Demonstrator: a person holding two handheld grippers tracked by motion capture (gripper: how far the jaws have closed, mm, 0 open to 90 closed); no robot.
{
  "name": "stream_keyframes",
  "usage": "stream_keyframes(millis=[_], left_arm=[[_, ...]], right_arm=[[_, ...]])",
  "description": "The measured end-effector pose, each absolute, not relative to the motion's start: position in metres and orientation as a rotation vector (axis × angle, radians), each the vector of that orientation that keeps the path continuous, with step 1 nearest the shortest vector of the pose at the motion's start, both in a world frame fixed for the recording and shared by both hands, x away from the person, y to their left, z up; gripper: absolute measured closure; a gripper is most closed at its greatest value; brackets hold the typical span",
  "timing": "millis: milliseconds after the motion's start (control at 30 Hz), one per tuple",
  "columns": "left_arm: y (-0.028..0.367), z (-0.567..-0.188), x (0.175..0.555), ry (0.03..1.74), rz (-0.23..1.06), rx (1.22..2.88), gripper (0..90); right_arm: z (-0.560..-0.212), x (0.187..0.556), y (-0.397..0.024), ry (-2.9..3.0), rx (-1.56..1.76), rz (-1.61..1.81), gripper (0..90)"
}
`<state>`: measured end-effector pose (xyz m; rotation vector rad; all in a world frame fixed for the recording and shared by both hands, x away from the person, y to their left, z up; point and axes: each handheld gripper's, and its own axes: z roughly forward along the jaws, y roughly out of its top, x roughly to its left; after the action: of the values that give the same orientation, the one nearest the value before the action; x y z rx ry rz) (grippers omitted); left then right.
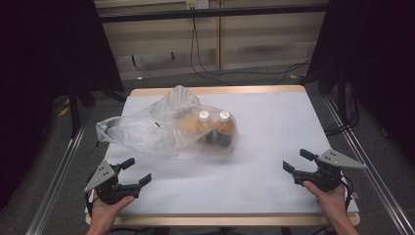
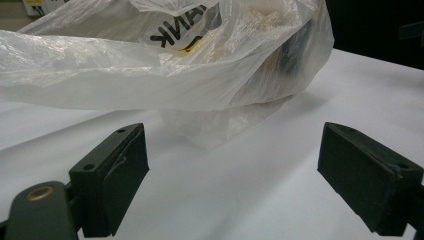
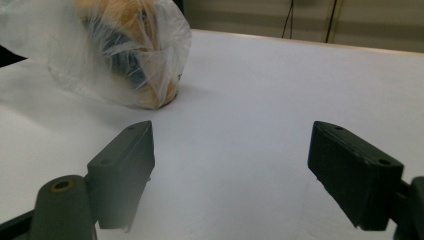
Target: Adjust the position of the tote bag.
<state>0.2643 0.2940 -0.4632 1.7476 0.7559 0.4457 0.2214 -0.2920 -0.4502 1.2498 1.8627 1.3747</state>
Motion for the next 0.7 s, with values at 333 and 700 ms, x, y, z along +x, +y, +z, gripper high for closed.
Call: stream_keyframes(millis=[333, 700], left_arm=[[0.282, -0.465, 0.269, 0.718, 0.41, 1.807, 12.1], [0.287, -0.46, 0.269, 0.724, 0.372, 1.768, 15.3]], right_arm=[[-0.452, 0.223, -0.29, 1.937, 1.26, 1.411, 25.6], [-0.45, 0.223, -0.288, 2.015, 1.246, 1.446, 36.7]])
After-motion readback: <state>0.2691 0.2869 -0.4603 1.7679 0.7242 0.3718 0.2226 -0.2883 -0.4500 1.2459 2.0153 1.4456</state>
